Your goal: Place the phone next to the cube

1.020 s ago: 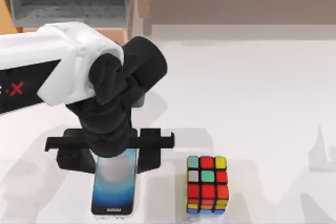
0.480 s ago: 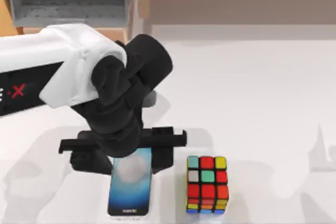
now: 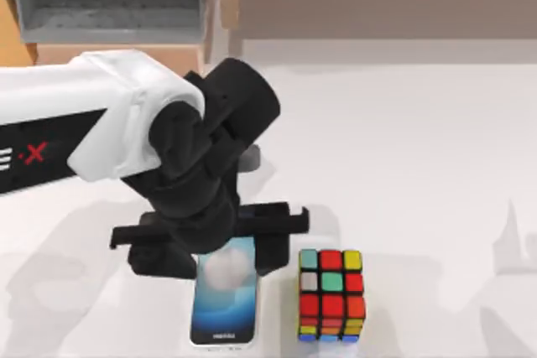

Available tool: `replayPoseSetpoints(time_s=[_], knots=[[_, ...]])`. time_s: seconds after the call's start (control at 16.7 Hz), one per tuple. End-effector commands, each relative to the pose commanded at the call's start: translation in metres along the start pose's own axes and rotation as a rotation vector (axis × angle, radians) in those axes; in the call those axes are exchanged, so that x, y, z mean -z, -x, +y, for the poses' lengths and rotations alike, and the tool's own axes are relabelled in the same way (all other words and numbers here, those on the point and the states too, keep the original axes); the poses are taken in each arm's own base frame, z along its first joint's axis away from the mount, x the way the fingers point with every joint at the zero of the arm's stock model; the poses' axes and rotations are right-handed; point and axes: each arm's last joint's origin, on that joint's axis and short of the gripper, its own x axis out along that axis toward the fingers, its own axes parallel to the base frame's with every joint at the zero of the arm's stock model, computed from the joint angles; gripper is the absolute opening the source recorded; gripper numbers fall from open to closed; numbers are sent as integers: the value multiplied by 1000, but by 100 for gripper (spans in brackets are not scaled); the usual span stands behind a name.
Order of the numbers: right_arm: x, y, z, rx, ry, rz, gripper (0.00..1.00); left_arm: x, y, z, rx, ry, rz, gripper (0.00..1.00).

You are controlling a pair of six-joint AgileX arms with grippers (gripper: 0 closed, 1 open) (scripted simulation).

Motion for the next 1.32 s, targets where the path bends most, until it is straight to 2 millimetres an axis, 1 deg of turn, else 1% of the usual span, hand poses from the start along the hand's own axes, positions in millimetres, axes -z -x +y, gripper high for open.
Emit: replayPoseSetpoints(time_s=[0.24, 0.6, 0.9, 1.32], knots=[[0, 0, 0, 0, 0, 0, 100, -1, -13, 7, -49, 13, -18, 0], [0, 0, 0, 0, 0, 0, 100, 2, -42, 22, -175, 31, 1, 0], [0, 0, 0, 0, 0, 0, 100, 3, -44, 23, -180, 31, 4, 0], [0, 0, 0, 0, 0, 0, 100, 3, -44, 23, -180, 31, 4, 53]])
